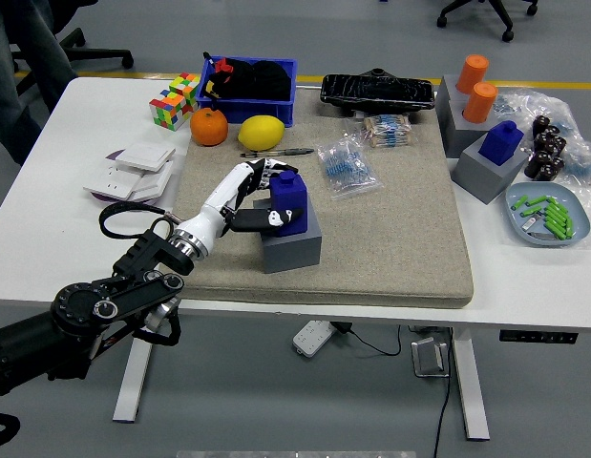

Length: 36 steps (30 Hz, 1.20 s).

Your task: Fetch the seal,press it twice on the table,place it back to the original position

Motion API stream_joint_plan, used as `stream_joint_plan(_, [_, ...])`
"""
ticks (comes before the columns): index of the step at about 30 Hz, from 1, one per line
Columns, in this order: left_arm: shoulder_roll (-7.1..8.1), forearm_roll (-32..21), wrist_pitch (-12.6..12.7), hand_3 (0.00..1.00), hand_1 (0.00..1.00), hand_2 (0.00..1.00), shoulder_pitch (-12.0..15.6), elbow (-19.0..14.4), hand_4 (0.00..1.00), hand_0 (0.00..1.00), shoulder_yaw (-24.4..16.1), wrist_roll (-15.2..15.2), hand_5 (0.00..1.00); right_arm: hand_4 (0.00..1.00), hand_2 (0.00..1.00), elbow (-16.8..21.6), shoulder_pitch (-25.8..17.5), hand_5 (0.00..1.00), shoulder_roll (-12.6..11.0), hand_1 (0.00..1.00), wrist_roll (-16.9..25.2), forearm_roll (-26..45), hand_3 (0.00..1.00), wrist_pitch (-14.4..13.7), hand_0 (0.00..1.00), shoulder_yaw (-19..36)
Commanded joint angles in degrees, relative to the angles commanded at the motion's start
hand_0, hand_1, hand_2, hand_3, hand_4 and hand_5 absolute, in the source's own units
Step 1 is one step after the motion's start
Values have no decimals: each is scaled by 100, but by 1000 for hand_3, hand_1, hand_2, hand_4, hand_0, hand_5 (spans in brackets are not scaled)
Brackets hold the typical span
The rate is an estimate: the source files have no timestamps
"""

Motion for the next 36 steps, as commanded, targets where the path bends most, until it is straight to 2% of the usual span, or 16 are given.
stream_joint_plan(2, [1,-18,32,600,459,433,2,-5,712,620,0,-51,2,716,638,1,-1,495,3,640,2,2,608,0,720,-3])
stream_joint_plan(3, [1,-25,52,592,429,407,3,-8,670,589,-2,-82,2,716,638,1,-1,496,4,640,2,3,608,0,719,-5])
stream_joint_plan(13, [9,-89,230,588,415,397,32,-6,655,588,-164,-441,2,716,637,2,-6,496,3,640,6,3,607,-5,720,-15])
stream_joint_plan(16, [43,-33,319,583,408,389,39,30,648,588,-283,-573,2,716,638,-2,-3,495,11,640,8,0,607,-9,720,-3])
stream_joint_plan(20, [166,16,555,583,408,389,16,189,648,588,-407,-831,2,716,638,-4,-4,495,13,640,8,-1,607,-11,720,-1])
stream_joint_plan(23, [259,-50,730,581,414,388,-21,504,642,596,-352,-963,2,715,637,-5,-7,496,12,640,7,-1,607,-15,720,-5])
stream_joint_plan(27, [299,-274,752,583,417,390,-29,1023,626,604,-112,-983,2,716,636,-4,-7,495,17,640,12,3,607,-22,719,-9])
stream_joint_plan(33, [232,-619,686,582,414,388,38,1816,630,606,347,-985,2,716,636,-3,-7,495,33,640,18,26,607,-22,719,-50])
stream_joint_plan(36, [182,-733,652,582,414,388,83,2041,630,606,545,-963,2,716,636,-3,-11,495,29,640,18,31,607,-27,719,-62])
